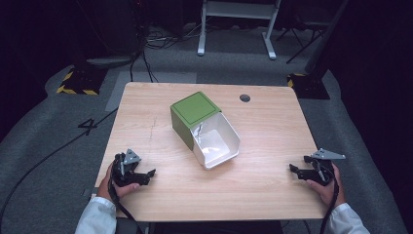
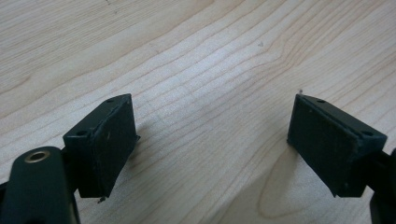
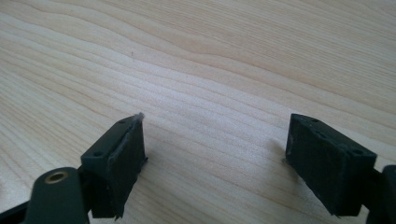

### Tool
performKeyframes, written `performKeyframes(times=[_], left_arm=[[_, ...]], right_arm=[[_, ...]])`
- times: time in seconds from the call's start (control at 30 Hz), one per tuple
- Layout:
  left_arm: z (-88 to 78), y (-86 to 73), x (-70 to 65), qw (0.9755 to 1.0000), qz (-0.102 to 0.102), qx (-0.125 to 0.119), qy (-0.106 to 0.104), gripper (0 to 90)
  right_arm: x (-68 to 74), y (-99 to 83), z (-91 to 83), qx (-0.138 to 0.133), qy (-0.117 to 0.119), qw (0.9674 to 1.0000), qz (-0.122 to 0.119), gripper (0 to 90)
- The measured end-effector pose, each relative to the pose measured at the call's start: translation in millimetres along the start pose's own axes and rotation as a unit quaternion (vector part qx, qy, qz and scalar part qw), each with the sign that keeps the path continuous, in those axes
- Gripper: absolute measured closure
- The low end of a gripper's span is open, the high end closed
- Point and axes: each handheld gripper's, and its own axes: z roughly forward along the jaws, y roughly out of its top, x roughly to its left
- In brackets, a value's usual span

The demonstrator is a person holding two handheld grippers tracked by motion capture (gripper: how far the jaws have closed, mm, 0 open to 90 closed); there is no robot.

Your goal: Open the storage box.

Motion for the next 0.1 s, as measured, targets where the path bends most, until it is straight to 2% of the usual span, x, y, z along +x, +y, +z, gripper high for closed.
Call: performKeyframes(times=[0.1], left_arm=[[0.3, 0.2, -0.4, 1.0, -0.001, 0.0, 0.002, 15.7]], right_arm=[[0.0, 0.0, 0.0, 0.0, 0.0, 1.0, 0.0, 19.9]])
